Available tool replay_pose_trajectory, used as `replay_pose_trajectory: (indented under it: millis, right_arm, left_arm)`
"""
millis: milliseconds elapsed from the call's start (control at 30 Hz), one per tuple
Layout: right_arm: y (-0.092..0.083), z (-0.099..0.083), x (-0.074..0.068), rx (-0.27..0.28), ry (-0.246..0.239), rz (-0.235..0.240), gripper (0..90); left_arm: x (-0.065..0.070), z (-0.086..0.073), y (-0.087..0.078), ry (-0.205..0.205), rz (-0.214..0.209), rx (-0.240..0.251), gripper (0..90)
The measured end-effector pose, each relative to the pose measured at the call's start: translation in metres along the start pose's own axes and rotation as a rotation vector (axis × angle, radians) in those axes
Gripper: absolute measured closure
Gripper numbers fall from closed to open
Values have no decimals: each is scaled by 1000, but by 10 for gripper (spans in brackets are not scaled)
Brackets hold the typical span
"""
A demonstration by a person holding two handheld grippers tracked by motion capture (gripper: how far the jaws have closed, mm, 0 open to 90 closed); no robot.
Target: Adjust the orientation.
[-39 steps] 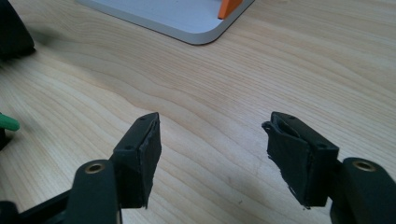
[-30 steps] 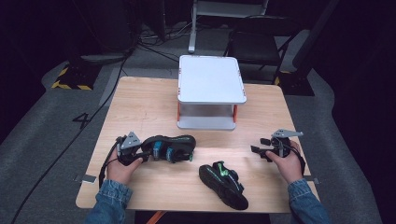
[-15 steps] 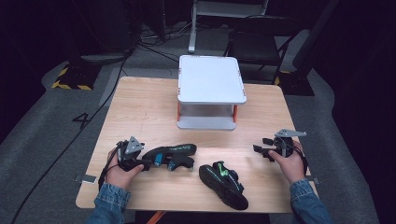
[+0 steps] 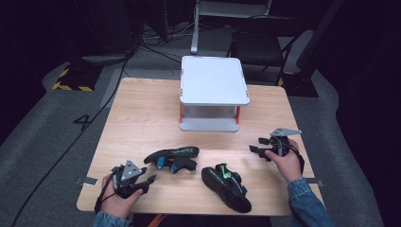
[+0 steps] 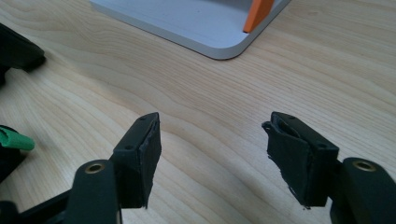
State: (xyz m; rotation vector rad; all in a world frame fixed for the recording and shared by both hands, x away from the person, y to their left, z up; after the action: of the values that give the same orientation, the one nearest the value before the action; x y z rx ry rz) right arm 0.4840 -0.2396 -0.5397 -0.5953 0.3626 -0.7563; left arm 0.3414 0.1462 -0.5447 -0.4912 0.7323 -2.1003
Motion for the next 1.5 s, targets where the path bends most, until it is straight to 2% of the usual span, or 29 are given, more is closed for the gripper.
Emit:
replay_pose_trajectory:
  millis: [33, 100, 133, 167, 233, 300, 333, 367, 400, 467, 633, 700, 767, 833, 867, 900, 967, 1033, 1100, 1167, 1233, 1267, 1367, 1433, 1500]
  right_arm:
    - [1, 0, -1, -4, 2, 0, 357]
    - [2, -1, -2, -6, -4, 3, 357]
    - [2, -2, -2, -10, 0, 2, 357]
    - [1, -2, -2, -11, 0, 1, 357]
    - [1, -4, 0, -10, 1, -5, 356]
    - [0, -6, 1, -13, 7, -8, 357]
    - [-1, -7, 2, -16, 8, -9, 357]
    - [-2, -7, 3, -12, 3, -13, 357]
    - [-3, -9, 3, -13, 12, -15, 357]
    - [-6, -11, 5, -13, 14, -22, 357]
    - [-12, -16, 9, -12, 27, -36, 357]
    - [-16, -16, 10, -7, 34, -41, 356]
    - [-19, -18, 13, -2, 48, -49, 356]
    - [-21, -23, 18, -10, 60, -56, 356]
    - [-20, -25, 19, -12, 66, -58, 356]
    - [-20, -26, 19, -13, 68, -61, 356]
    - [-21, -27, 18, -17, 65, -58, 356]
    - [-22, -27, 16, -17, 57, -60, 355]
    - [-23, -28, 16, -19, 60, -64, 355]
    - [-25, -30, 17, -21, 62, -68, 354]
    - [-27, -33, 19, -19, 70, -76, 355]
    - [-29, -35, 20, -22, 75, -78, 354]
    - [-31, -38, 23, -26, 89, -86, 354]
    - [-32, -40, 24, -24, 85, -89, 354]
    - [-32, -42, 23, -30, 90, -92, 354]
  left_arm:
    - [1, 3, 4, 17, 15, 10, 512]
    - [2, 7, 14, 6, 45, 28, 433]
    - [0, 9, 18, -7, 69, 29, 424]
    - [-3, 11, 22, -27, 95, 32, 421]
    - [-7, 16, 29, -40, 134, 34, 429]
    - [-8, 22, 35, -46, 142, 48, 436]
    - [-8, 25, 37, -31, 150, 57, 480]
    - [-8, 28, 38, -24, 139, 61, 570]
    - [-8, 30, 38, -33, 135, 67, 614]
    - [-11, 37, 36, -40, 116, 98, 638]
    - [-14, 42, 20, -30, 30, 113, 659]
    - [-10, 38, 6, 35, -13, 104, 661]
    - [-4, 35, -7, 86, -81, 104, 662]
    - [0, 34, -14, 108, -145, 89, 662]
    - [0, 33, -15, 121, -161, 71, 661]
    - [-1, 33, -14, 117, -165, 61, 660]
    - [-6, 35, -10, 40, -173, 33, 656]
    - [-15, 40, -3, -9, -163, 20, 656]
    - [-25, 46, 8, -42, -134, 12, 657]
    - [-33, 53, 18, -43, -101, 25, 660]
    - [-42, 62, 28, -24, -41, 58, 651]
    - [-45, 65, 34, -20, -27, 61, 644]
    - [-50, 75, 51, -39, -24, 52, 643]
    - [-51, 81, 61, -28, -22, 38, 643]
    - [-49, 88, 73, 2, -23, 35, 643]
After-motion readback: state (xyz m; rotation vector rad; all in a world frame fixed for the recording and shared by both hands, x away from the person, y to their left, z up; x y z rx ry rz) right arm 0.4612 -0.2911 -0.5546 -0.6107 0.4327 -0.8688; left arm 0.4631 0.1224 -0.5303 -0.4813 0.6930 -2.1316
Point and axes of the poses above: each handheld gripper's, and its own axes: y roughly forward along the jaws, z roughly out of its top, x roughly to its right, the point moved 10 cm from there along y, roughly forward along the jaws, and after that the axes turned 3 degrees about -y, right-handed, at the moved point
